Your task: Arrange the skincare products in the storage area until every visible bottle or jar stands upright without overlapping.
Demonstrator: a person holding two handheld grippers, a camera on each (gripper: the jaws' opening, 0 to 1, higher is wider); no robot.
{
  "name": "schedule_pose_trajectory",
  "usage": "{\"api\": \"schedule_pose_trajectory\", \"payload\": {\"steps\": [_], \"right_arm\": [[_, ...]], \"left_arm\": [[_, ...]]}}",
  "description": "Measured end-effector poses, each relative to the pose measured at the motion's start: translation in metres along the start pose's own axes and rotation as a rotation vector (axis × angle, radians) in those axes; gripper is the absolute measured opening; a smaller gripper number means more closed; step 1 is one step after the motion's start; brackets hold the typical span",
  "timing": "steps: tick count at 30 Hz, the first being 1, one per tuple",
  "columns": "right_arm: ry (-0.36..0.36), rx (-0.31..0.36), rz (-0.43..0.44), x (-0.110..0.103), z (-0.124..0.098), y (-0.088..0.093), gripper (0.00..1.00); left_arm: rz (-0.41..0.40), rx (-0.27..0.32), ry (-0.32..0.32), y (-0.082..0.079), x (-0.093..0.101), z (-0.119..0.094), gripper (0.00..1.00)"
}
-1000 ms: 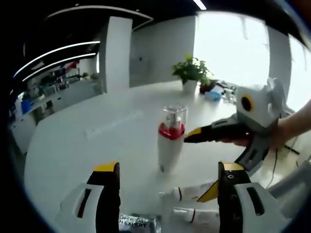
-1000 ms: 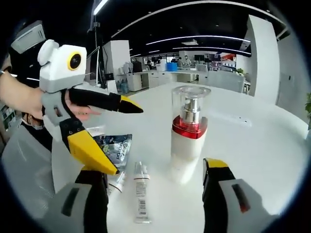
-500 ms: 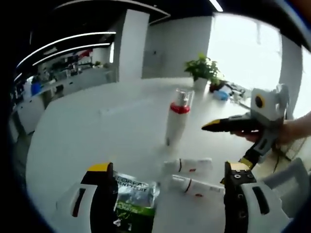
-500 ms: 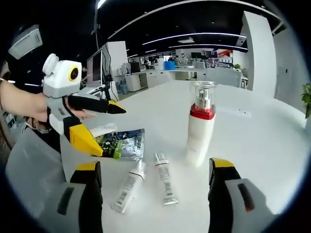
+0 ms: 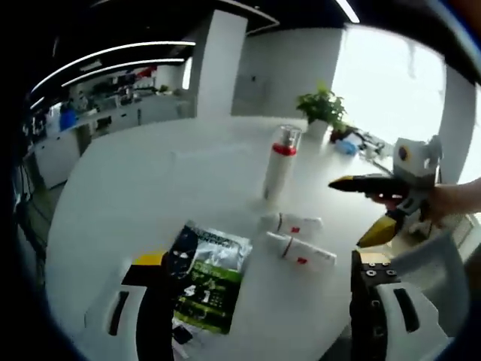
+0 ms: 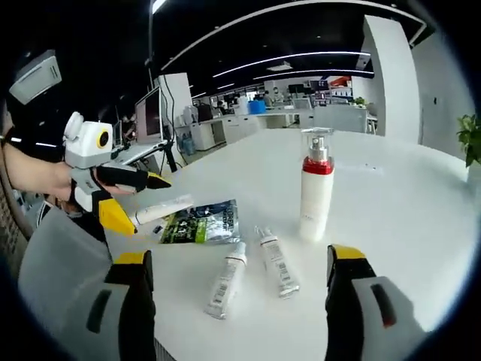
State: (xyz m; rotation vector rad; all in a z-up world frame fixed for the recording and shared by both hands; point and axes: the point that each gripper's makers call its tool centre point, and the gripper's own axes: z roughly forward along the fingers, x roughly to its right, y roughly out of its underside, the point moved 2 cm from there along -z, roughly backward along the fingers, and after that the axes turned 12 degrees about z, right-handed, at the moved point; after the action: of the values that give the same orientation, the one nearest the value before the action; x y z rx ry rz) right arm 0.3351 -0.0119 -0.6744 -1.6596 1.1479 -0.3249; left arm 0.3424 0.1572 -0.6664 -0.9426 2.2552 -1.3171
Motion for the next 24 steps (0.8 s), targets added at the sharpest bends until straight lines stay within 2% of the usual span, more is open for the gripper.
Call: {"api": "schedule_pose_trajectory", "payload": {"steps": [7, 14, 20, 24], "right_arm": [[0.002, -0.001, 0.022, -0.010, -0.010, 0.010, 0.98], [0.004, -0.012, 0.036, -0.018, -0.015, 0.016, 0.99], [0.011, -0.015, 0.035, -0.021, -0.018, 0.015, 0.99], [0.022, 0.010, 0.053, -0.025, -0.025, 0.010, 0.99]], "left_arm": [[-0.037, -0.005, -0.026, 0.021, 0.000, -0.033, 0.97], [-0.098, 0.020, -0.085, 0.030, -0.005, -0.064, 0.97], [-0.141, 0.015, -0.126, 0.039, -0.010, -0.082, 0.97], [-0.160, 0.009, -0.169, 0.046, -0.019, -0.091, 0.97]]}}
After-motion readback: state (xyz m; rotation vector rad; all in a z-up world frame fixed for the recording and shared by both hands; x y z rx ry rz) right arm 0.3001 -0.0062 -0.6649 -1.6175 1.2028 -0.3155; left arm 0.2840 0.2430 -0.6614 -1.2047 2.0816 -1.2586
